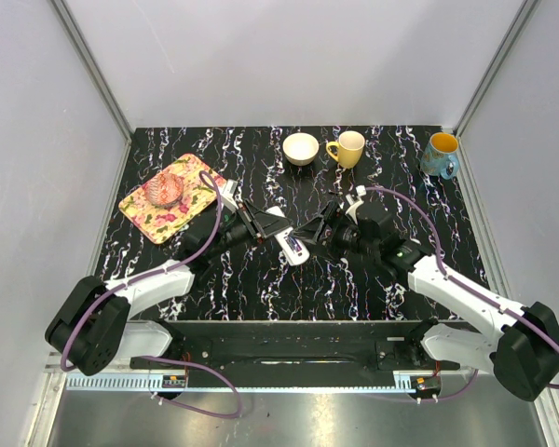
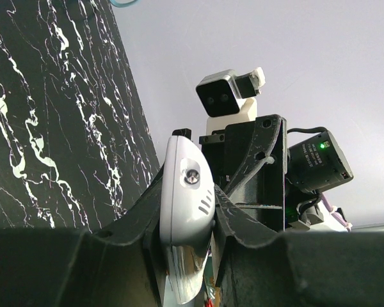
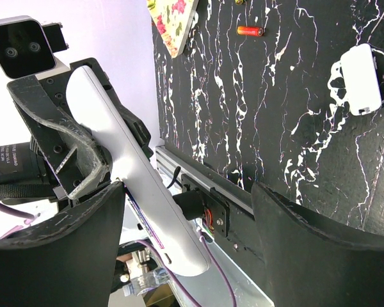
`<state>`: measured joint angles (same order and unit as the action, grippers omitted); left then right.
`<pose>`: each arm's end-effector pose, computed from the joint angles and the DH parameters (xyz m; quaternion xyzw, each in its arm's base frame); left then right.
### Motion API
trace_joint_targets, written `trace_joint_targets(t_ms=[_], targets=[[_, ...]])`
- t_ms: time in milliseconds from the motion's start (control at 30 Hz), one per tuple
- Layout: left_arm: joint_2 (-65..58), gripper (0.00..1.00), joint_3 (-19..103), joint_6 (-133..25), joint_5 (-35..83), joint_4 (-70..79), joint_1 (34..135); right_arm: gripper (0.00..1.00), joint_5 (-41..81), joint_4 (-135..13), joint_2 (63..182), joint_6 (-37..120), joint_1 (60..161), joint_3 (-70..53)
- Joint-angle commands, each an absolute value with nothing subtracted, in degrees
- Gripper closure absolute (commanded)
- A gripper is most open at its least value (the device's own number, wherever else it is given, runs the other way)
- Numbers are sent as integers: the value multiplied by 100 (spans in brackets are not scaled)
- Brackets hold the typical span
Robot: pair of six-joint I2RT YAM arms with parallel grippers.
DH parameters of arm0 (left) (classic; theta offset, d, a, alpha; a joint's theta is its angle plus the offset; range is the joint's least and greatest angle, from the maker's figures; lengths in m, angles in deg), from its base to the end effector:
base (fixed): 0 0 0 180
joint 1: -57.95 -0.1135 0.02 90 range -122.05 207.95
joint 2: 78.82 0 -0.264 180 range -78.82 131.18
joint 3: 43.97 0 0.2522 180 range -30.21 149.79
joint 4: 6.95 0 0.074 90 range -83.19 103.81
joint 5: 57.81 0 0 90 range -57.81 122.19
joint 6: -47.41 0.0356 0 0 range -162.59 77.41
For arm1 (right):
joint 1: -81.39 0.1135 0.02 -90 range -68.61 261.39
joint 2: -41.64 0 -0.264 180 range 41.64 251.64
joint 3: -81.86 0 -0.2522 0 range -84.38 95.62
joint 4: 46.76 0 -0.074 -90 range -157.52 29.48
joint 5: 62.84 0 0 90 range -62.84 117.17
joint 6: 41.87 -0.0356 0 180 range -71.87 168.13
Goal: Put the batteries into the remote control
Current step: Load the battery into the remote control.
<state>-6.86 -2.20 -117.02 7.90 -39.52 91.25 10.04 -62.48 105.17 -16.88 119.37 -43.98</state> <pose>0.2114 -0.1564 0.2421 -0.0956 0.6870 -0.6557 0.2984 0.1898 0.1615 0.2630 0.1173 0.8300 0.4935 0.2321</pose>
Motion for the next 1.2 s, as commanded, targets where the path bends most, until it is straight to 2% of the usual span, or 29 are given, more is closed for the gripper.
trace_joint_targets(t_ms=[0,267,500,1167], targets=[[-1141,100,407,-12011,1251,-5419,8880,19,1029,-7625,10598,-1234,11945,-4808],[-1115,100,389,-12011,1189,-5410,8871,18,1029,-7599,10589,-1234,11945,-4694],[-930,100,55,-12011,1128,-5568,8915,15,1020,-7678,10791,-1137,11936,-3966],[-482,100,-138,-11536,1101,-4970,9258,9,994,-7889,10879,-988,11936,-3314]])
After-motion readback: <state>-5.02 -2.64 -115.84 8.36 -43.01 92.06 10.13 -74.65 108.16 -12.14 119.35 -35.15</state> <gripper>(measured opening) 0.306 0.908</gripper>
